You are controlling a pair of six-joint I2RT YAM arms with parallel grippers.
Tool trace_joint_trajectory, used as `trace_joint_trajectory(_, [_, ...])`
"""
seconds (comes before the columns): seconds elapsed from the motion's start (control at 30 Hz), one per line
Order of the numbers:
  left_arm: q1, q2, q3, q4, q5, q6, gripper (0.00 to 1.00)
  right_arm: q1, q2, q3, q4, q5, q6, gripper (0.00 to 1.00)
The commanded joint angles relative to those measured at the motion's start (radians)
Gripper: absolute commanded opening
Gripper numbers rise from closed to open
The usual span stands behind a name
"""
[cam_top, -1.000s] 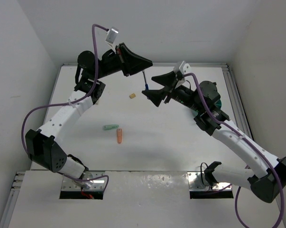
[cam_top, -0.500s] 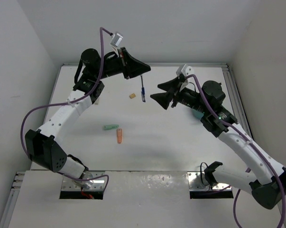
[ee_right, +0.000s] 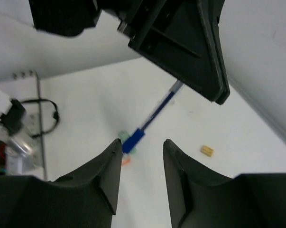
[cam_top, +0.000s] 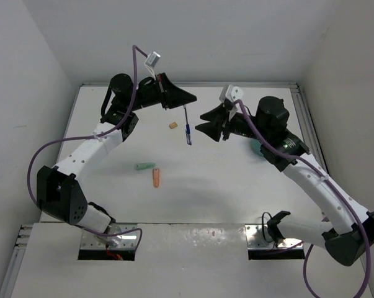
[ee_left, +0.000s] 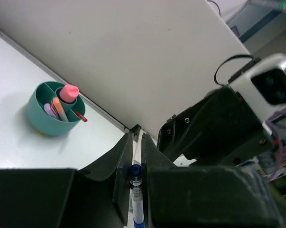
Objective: Sort the stationery into containers
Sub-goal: Place the pen in the storage box.
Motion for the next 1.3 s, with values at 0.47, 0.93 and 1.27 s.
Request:
trace_joint_trajectory(0.47, [0.027,0.019,-0.133,-0.12,-0.012,-0.365,0.0,0.125,-0.27,-0.469,0.19,-0.089,-1.195,0.64])
trace_joint_trajectory(0.93, [-0.004,0.019,-0.202,-0.095,0.008,-0.395,0.0,0.264,-0.184,-0.583,0.538,0.06,-1.31,0.69])
trace_joint_trajectory(1.27, [-0.034,0.026,-0.216,-0.08,0.011,-0.379,0.0,0.261,-0.165,-0.519,0.408,-0.076,-1.392,0.43])
